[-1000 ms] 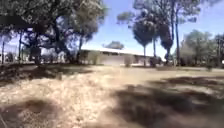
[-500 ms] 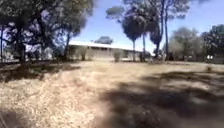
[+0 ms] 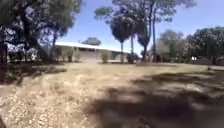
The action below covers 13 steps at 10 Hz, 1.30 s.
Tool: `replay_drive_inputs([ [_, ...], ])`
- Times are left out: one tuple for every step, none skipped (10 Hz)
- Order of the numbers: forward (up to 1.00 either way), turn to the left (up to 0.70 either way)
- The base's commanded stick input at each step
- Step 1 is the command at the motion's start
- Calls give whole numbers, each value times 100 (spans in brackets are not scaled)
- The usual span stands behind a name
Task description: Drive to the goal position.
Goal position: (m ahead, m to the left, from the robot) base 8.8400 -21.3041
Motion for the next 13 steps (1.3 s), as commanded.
replay_drive_inputs([
  [70, -13],
  [70, 0],
  [70, 0],
  [70, 0],
  [70, 0],
  [70, 0],
  [70, 0],
  [70, 0],
  [70, 0],
  [70, 0],
  [70, 0],
  [70, 0],
  [70, 0],
])
